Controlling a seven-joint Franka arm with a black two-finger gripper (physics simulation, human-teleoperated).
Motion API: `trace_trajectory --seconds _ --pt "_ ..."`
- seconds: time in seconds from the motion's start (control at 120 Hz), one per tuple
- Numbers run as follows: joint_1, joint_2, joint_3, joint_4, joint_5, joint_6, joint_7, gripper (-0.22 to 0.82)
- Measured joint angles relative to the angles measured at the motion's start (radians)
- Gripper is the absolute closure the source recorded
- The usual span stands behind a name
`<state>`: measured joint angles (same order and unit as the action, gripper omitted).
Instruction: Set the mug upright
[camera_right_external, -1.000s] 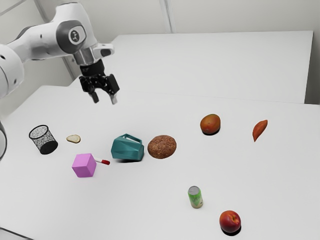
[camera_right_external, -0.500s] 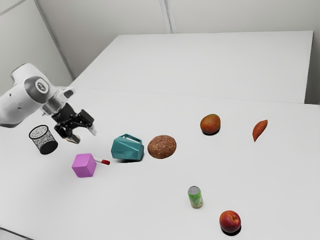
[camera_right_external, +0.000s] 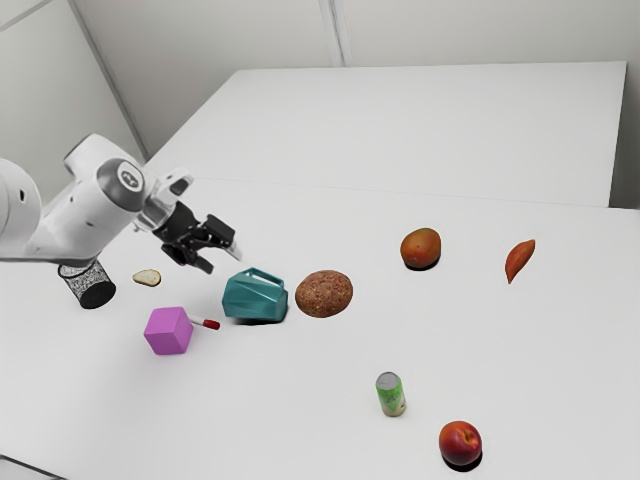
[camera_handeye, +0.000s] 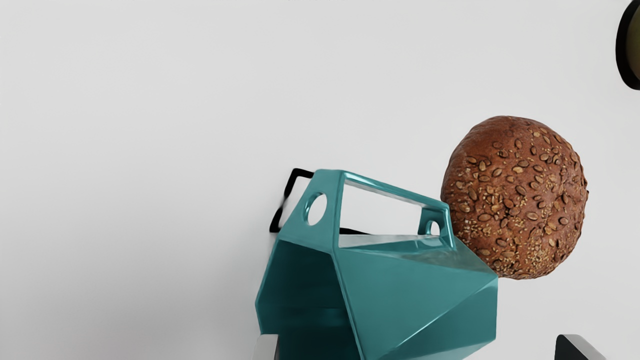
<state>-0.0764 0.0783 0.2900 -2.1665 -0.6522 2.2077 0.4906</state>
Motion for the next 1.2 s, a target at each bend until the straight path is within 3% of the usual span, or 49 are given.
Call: trace_trajectory --seconds 0.425,0.925,1.067,1.2 --pt "-0.002 0.079 -0.001 -0.021 -0.153 0.015 0.104 0.0" --pt "0.007 0.111 -0.001 -0.055 -0.392 -0.072 0.208 0.0" --pt "0.007 0.111 -0.001 -0.056 -0.41 -0.084 0.232 0.12" --pt "0.007 0.11 0.0 -0.057 -0.415 -0.087 0.253 0.3"
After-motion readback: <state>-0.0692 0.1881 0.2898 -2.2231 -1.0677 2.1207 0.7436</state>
